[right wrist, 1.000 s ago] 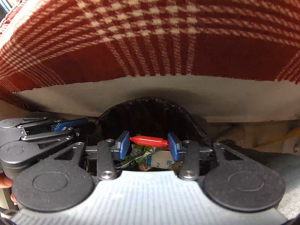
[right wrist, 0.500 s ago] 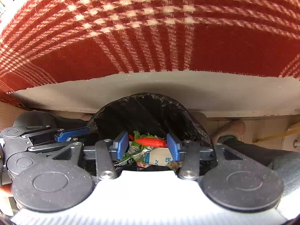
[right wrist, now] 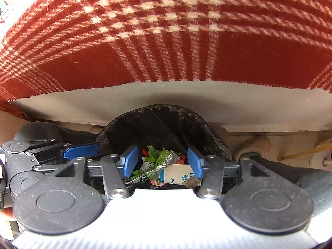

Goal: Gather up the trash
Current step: 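Move both open tools back over the snacks on the blanket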

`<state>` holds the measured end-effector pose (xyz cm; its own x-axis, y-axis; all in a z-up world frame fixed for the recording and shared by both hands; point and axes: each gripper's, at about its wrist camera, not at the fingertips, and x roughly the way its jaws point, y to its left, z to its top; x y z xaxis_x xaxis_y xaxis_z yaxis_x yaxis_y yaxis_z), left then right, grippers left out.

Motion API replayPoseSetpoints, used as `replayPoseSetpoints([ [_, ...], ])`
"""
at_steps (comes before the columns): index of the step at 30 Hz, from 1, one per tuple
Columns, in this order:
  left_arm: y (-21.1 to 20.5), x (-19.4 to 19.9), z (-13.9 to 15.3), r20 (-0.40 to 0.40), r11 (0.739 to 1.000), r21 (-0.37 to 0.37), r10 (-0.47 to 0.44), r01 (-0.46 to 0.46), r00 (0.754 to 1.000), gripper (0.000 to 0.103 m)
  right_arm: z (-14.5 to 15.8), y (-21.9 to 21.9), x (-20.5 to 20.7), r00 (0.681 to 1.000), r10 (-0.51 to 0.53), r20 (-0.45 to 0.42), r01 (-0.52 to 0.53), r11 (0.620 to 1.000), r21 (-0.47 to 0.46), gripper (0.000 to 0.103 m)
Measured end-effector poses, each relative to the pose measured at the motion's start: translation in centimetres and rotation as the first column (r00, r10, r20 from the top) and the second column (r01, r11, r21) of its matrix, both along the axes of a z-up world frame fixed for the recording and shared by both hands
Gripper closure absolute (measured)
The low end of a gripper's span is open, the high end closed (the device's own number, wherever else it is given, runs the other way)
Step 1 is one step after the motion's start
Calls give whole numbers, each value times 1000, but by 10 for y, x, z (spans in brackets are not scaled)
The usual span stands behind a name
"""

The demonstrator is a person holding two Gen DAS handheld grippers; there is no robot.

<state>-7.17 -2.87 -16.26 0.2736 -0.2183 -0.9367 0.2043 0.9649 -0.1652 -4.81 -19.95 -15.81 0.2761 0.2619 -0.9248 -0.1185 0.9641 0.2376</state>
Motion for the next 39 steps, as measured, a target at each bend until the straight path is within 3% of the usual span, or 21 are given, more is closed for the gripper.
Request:
replayPoseSetpoints([
  [12, 1, 0, 9, 18, 1000, -3, -4, 4, 1000, 70, 7, 0, 0, 1000, 12, 15, -12, 1000, -1, 34],
  [19, 5, -12, 53, 164, 999, -11, -34, 36, 986, 63, 38, -4, -6, 995, 49, 92, -51, 998, 20, 32],
  [24, 13, -20, 107, 304, 996, -41, -64, 80, 951, 60, 78, -11, -11, 975, 103, 197, -113, 993, 42, 28],
  [30, 20, -22, 165, 457, 989, -98, -51, 108, 888, 52, 133, -17, -21, 921, 162, 355, -184, 983, 27, 23],
  [35, 23, -6, 193, 529, 990, -108, -19, 90, 848, 47, 171, -25, -22, 862, 144, 485, -179, 983, 28, 19],
  [39, 22, 17, 207, 559, 994, -101, 23, 40, 829, 46, 190, -31, -10, 816, 103, 569, -116, 993, -13, 16],
])
